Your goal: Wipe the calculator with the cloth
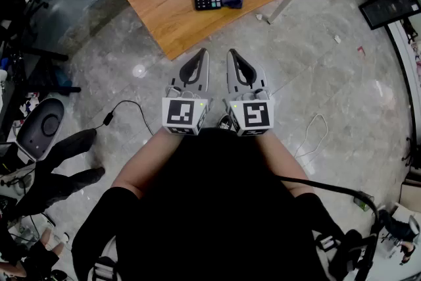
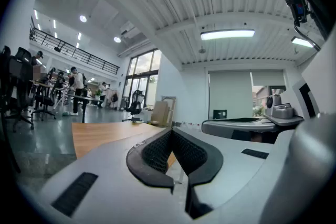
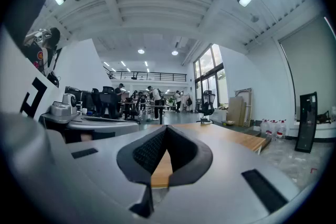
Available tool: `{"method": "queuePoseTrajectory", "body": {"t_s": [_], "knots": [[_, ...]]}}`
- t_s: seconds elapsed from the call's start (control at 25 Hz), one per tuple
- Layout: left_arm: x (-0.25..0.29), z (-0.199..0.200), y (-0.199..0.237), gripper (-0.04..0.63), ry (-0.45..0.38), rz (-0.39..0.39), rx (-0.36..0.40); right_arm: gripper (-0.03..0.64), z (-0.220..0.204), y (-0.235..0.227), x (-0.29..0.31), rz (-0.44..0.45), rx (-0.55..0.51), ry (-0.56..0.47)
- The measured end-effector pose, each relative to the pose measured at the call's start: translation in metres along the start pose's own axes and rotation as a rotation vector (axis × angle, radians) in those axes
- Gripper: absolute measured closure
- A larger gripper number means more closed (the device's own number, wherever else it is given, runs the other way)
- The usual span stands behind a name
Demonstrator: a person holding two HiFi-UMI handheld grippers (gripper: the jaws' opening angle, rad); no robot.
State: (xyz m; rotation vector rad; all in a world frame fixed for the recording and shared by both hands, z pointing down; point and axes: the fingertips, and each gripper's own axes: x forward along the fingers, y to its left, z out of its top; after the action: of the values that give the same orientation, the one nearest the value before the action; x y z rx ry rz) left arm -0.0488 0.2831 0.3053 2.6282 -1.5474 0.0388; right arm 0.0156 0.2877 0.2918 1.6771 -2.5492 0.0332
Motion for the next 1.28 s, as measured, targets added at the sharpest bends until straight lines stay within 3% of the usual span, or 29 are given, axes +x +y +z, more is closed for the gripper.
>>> {"method": "queuePoseTrajectory", "body": {"t_s": [0.92,1.28], "knots": [[0.030,-0.004,-0.037,0.588,-0.068,0.005,-0.075,0.601,-0.019,-0.051,-0.005,0.090,0.059,-0.008],[0.088,-0.034,-0.005,0.588,-0.018,0.050,-0.063,0.601,-0.053,-0.081,0.052,0.080,0.073,0.067]]}}
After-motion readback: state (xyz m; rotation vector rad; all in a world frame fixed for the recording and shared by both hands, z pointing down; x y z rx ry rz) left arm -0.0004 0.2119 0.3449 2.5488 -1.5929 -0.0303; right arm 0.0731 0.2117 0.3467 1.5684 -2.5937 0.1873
